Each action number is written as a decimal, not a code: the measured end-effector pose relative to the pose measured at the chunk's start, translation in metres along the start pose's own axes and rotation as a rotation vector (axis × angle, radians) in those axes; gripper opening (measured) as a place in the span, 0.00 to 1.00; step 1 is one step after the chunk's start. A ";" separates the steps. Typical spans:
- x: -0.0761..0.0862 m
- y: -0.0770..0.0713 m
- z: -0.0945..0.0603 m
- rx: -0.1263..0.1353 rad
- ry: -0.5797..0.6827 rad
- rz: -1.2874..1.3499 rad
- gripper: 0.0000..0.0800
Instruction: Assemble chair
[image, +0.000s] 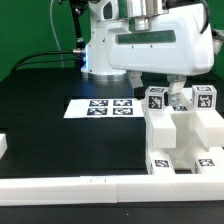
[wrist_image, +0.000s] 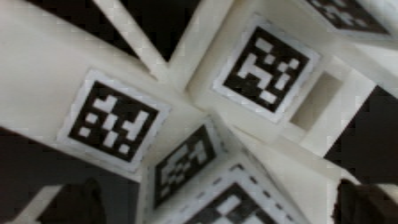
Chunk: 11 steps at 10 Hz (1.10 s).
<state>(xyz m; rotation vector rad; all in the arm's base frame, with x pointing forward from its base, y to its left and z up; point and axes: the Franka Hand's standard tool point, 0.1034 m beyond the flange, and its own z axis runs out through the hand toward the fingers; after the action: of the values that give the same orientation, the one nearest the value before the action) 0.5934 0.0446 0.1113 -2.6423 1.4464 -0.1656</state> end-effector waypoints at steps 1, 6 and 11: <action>-0.009 -0.005 0.000 -0.070 -0.024 -0.410 0.81; -0.004 -0.003 0.002 -0.078 -0.026 -0.301 0.33; -0.003 0.000 0.004 -0.070 -0.034 0.525 0.33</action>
Offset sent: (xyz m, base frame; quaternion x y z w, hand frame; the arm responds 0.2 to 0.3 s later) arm 0.0000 0.0000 0.0000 0.0000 0.0000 0.0650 0.9979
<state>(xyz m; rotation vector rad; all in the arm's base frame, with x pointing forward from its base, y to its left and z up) 0.5920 0.0474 0.1067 -2.1974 2.0962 -0.0166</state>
